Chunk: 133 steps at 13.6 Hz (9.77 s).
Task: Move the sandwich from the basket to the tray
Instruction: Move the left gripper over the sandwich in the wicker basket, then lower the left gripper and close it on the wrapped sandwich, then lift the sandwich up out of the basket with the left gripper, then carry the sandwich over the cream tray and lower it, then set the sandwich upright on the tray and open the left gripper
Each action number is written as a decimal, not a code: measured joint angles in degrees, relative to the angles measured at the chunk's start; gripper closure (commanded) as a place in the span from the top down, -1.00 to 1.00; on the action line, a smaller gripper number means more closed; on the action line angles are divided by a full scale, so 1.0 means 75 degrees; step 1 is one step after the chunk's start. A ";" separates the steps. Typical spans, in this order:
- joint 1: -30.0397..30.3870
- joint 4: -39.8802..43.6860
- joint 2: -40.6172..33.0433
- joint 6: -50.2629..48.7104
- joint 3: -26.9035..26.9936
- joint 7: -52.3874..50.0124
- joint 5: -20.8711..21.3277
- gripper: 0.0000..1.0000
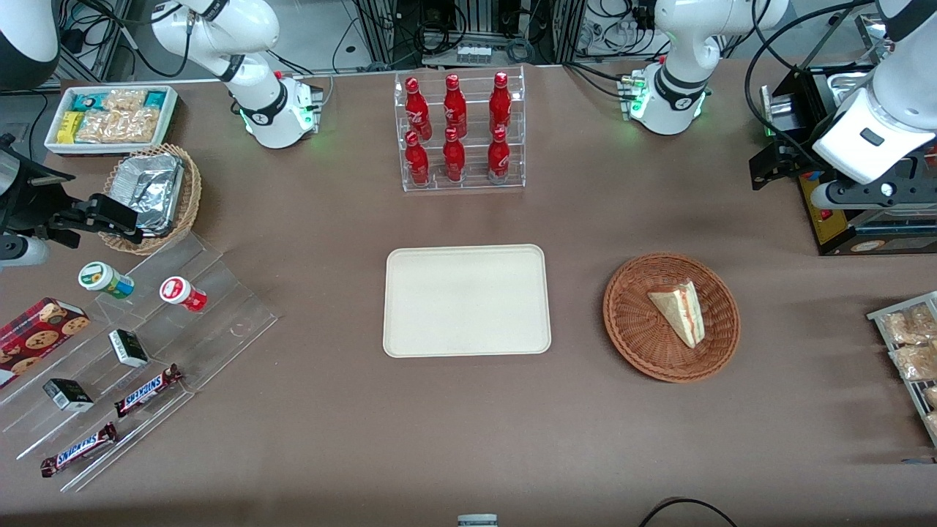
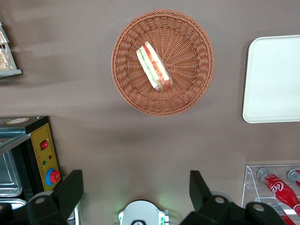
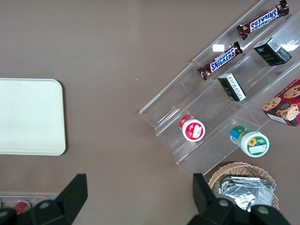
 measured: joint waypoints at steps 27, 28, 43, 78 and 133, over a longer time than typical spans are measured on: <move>0.0103 -0.5385 -0.0569 0.6289 -0.0337 -0.3550 0.0014 1.00; 0.0106 -0.5505 -0.0466 0.6556 -0.0336 -0.3581 0.0014 1.00; 0.0294 -0.5839 0.1483 0.9395 -0.0317 -0.3875 0.0014 0.93; 0.0284 -0.2505 0.0601 0.3163 -0.1891 -0.3261 0.0083 -1.00; -0.0931 -0.1440 0.5509 0.7269 -0.4417 -0.7551 0.4767 -1.00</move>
